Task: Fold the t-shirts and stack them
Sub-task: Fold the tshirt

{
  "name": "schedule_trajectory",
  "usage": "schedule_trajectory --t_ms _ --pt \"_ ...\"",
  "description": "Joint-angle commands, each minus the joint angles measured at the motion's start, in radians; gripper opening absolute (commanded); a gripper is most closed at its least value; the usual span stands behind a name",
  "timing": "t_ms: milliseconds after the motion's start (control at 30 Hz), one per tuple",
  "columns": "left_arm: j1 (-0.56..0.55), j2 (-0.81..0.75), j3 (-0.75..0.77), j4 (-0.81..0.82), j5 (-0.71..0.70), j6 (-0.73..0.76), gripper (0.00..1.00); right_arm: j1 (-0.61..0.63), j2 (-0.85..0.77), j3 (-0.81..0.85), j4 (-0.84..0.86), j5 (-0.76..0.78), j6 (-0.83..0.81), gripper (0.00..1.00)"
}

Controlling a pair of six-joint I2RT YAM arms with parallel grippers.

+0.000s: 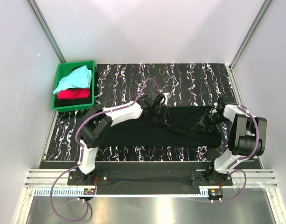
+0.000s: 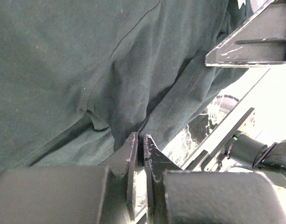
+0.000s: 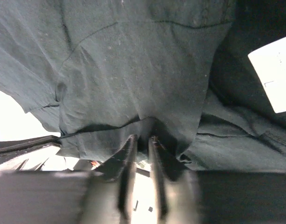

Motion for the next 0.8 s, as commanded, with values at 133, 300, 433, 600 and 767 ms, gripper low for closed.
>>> schedule_trajectory --t_ms 133,300,433,600,767 --pt "0.002 0.019 0.052 0.008 0.021 0.018 0.00 0.004 -0.106 0.024 -0.007 0.005 0.000 0.05" --pt "0.002 0.037 0.071 0.002 0.035 0.016 0.01 0.004 -0.252 -0.004 -0.055 0.065 0.050 0.00" --pt "0.002 0.054 0.084 0.004 0.041 0.016 0.03 0.004 -0.353 -0.050 -0.075 0.121 0.063 0.00" --pt "0.004 0.071 0.103 -0.001 0.056 0.015 0.09 0.004 -0.349 -0.041 -0.076 0.138 0.049 0.00" --pt "0.005 0.054 0.092 0.001 0.062 0.018 0.20 0.004 -0.303 -0.029 -0.079 0.138 0.035 0.00"
